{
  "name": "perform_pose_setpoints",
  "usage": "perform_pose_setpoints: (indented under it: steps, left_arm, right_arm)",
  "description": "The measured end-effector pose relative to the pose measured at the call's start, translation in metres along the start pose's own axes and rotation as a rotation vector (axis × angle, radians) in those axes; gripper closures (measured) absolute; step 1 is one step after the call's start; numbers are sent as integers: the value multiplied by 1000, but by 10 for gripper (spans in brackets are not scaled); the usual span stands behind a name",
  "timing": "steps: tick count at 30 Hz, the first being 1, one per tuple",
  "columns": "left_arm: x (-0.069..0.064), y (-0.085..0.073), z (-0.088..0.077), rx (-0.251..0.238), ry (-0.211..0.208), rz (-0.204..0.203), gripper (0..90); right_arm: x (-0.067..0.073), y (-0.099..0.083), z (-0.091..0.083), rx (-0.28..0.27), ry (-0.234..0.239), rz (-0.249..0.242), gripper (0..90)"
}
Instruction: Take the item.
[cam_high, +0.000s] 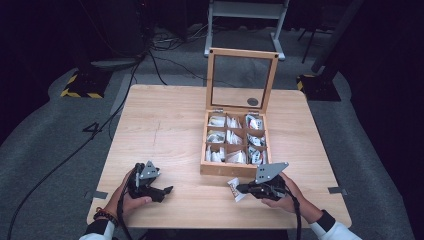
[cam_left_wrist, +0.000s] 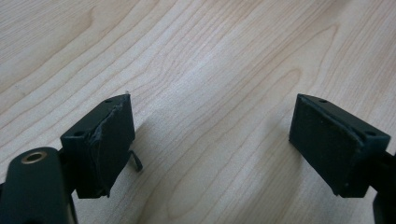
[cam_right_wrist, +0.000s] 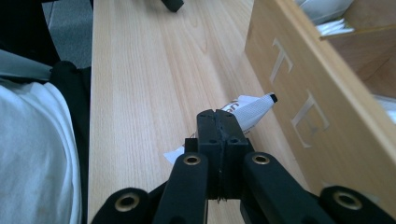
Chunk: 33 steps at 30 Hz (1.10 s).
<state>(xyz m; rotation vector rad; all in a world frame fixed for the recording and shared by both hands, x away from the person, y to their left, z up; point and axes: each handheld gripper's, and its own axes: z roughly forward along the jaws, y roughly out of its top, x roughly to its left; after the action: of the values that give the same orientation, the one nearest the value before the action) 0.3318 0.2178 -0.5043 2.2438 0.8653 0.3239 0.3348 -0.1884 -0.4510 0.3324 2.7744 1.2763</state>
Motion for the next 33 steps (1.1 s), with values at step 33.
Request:
perform_pose_setpoints:
  steps: [33]
  left_arm:
    - [0, -1, -1, 3, 8, 0, 147]
  right_arm:
    - [-8, -18, 24, 108, 22, 29, 818]
